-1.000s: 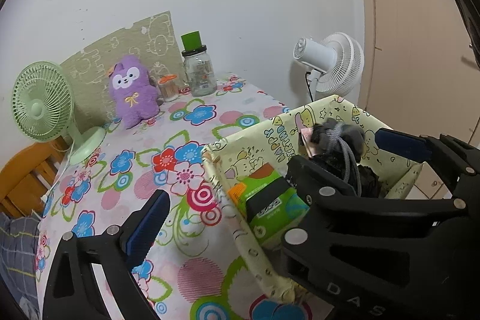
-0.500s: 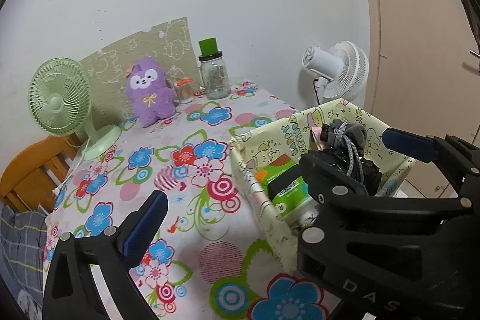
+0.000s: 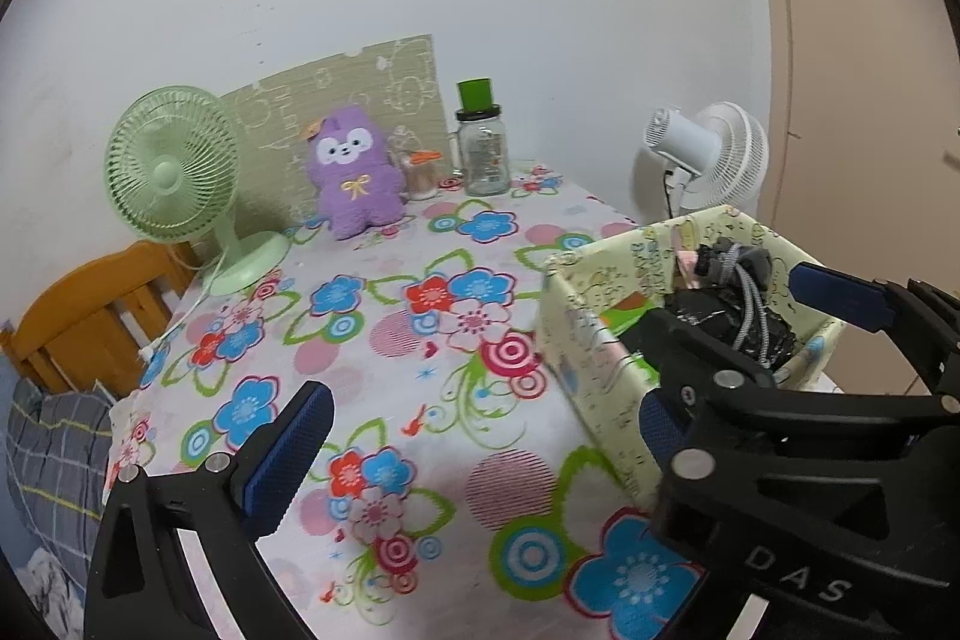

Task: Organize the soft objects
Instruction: 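Withdraw both tools from the basket back over the table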

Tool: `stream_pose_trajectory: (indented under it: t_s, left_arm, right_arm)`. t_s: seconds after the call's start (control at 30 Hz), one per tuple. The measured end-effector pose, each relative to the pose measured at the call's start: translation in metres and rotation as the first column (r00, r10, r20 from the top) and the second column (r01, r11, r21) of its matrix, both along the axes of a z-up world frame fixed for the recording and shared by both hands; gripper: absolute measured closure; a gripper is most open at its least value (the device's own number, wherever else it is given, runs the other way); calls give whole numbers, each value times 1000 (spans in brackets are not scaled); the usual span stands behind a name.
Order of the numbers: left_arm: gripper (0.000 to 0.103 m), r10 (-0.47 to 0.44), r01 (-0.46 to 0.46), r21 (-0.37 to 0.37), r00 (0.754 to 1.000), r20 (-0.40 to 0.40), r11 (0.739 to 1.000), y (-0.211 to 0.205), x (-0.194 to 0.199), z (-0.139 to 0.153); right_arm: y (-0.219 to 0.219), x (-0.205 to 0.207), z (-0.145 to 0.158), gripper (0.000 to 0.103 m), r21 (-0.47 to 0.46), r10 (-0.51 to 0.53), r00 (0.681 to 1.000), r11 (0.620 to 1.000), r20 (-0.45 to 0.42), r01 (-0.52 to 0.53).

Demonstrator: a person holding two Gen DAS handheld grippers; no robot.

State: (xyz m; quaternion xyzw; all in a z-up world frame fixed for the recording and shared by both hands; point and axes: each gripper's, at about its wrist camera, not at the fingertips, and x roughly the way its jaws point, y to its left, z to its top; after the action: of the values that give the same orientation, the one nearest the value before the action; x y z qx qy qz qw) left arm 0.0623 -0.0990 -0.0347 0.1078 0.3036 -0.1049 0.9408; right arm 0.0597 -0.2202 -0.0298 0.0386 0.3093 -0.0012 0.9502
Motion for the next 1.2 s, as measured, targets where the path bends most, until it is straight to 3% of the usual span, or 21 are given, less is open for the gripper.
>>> stream_pose_trajectory:
  t_s: [0.5,0.73,1.2]
  left_arm:
    - [0,154,-154,-21,988,-11,988,73,-5,-5]
    - [0,215,-215,3,976,28,977,103,-14,-4]
    - [0,229,-224,-69,969,89,972,124,-47,19]
  right_arm:
    - [43,-6,5,12,-21,53,998,998,17,-53]
    - [60,-14,9,12,-32,74,997,997,35,-73]
    - [62,-42,23,7,-37,66,992,997,108,-62]
